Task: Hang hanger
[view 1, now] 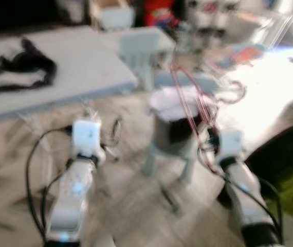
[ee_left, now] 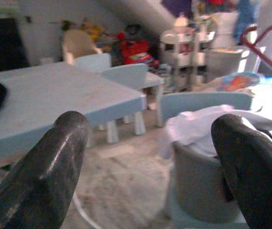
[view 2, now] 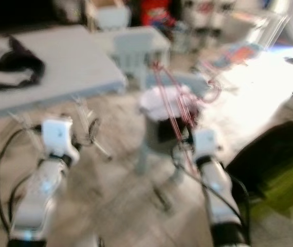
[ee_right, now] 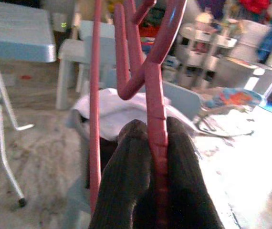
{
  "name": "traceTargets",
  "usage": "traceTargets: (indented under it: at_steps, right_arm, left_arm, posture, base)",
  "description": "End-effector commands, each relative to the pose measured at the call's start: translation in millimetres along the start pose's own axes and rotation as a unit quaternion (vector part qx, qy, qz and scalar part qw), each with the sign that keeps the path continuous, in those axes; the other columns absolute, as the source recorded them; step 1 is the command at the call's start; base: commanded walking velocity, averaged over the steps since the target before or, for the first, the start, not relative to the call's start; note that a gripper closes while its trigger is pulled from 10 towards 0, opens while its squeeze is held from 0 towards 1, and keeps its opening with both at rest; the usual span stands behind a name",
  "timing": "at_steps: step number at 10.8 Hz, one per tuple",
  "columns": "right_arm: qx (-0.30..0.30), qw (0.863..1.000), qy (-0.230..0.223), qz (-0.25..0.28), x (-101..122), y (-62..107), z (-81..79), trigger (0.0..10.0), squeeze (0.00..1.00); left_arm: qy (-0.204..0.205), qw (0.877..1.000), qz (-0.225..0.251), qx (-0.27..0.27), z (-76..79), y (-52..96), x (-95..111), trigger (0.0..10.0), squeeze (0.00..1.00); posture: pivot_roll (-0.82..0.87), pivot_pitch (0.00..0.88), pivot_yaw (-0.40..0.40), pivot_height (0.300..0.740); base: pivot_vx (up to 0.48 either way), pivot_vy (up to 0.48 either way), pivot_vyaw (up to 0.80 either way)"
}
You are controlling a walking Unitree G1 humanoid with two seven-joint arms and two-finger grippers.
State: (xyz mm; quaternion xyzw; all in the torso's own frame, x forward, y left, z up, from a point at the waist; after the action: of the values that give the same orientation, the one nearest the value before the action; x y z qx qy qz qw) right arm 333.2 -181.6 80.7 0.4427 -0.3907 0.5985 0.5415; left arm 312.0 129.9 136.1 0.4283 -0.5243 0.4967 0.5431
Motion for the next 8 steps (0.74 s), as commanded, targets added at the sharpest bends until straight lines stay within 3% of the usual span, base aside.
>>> traceTargets:
  at_steps: [1, 5, 8]
  right_arm:
    - [-0.003, 1.000, 0.001, 0.014, 8.6, -4.4, 0.7, 10.0, 0.00]
    - [-0.001, 1.000, -0.002, 0.003, 2.7, 0.1, -1.2, 10.0, 0.00]
    - [-0.002, 1.000, -0.002, 0.003, 3.3, -1.6, -0.3, 10.0, 0.00]
  left_arm:
    - [0.009, 1.000, -0.005, -0.004, -1.4, -0.4, -0.3, 10.0, 0.00]
    - [0.029, 0.999, -0.005, -0.043, 9.9, 0.7, 0.7, 10.0, 0.00]
    - [0.037, 0.998, -0.009, -0.057, 13.4, 1.6, 0.0, 10.0, 0.00]
  posture:
    - [0.00, 0.000, -0.028, 0.740]
    - [-0.01, 0.000, -0.031, 0.740]
    - [-0.01, 0.000, -0.031, 0.740]
  base:
    - [0.000, 0.000, -0.51]
    - [0.000, 0.000, -0.75]
    - [0.320, 0.000, -0.80]
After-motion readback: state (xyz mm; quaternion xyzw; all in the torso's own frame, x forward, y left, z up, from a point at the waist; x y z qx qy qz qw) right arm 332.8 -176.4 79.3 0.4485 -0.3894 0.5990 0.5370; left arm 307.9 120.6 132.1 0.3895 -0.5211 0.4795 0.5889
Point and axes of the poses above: a point about 5 cm out from each wrist's last joint towards the gripper, its own y axis pointing back from the gripper into the wrist, its own x axis along the axis of the wrist's last joint, z = x × y, the point moved 5 cm from there along -y, pointing out of the wrist towards the gripper, and after that the axes turned 8 degrees about y, right-handed, at the moved point
